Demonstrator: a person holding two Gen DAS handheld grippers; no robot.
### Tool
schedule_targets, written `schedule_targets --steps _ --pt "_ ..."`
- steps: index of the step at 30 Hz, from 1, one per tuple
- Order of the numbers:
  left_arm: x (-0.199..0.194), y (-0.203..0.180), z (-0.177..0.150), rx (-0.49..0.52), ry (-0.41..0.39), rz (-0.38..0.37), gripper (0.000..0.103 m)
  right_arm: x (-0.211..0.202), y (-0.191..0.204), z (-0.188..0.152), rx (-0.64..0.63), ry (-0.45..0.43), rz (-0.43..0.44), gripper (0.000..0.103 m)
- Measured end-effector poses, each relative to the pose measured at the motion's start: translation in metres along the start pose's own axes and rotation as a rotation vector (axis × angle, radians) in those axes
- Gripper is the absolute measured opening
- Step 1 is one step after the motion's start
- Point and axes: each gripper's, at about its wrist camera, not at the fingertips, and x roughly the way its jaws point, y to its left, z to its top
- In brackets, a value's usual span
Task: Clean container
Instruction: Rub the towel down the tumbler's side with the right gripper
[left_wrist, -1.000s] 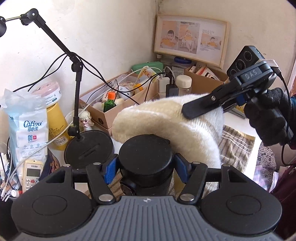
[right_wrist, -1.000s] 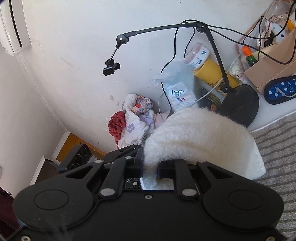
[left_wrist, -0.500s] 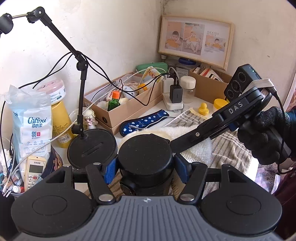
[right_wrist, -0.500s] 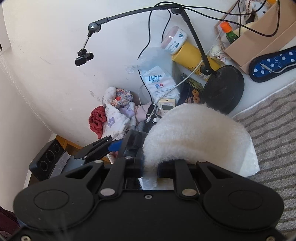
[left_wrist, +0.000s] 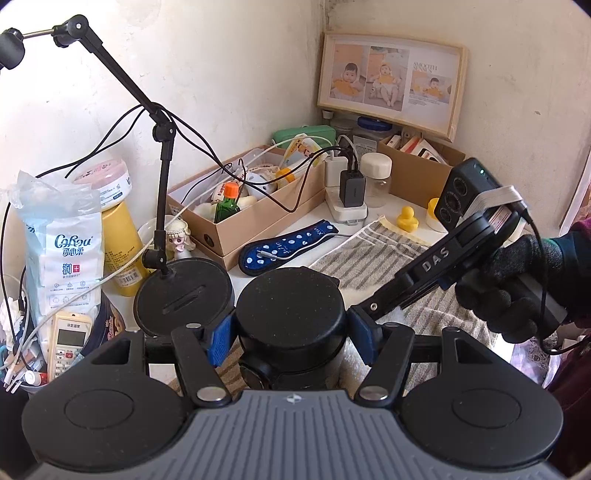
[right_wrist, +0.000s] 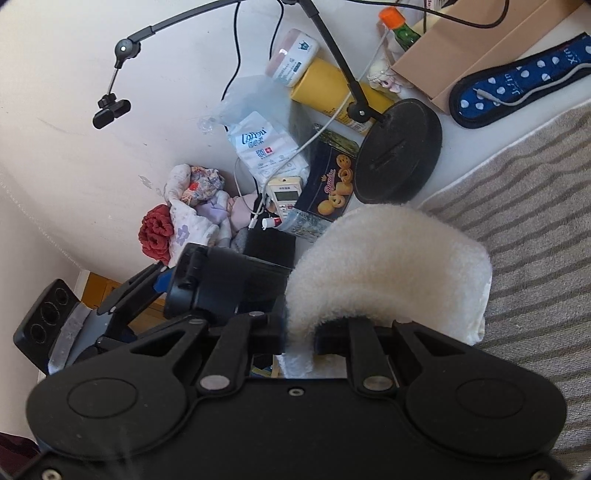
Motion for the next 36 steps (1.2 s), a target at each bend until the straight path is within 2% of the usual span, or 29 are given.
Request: schedule_targets --steps 24,31,36 --pt "0.002 -0.006 -0.002 -0.004 -0.003 0.003 0.063 0.027 -0.068 -0.018 0.129 0.068 -0.135 0.012" --pt "0.002 -0.006 -0.002 -0.002 -0.001 0.004 0.063 0.025 -0.084 -0.023 0.225 0.045 -0.104 0.009" --pt "0.001 -0.005 -0.003 -0.005 -0.002 0.005 0.063 0.018 -0.081 -0.03 0.299 0.022 0.007 0.013"
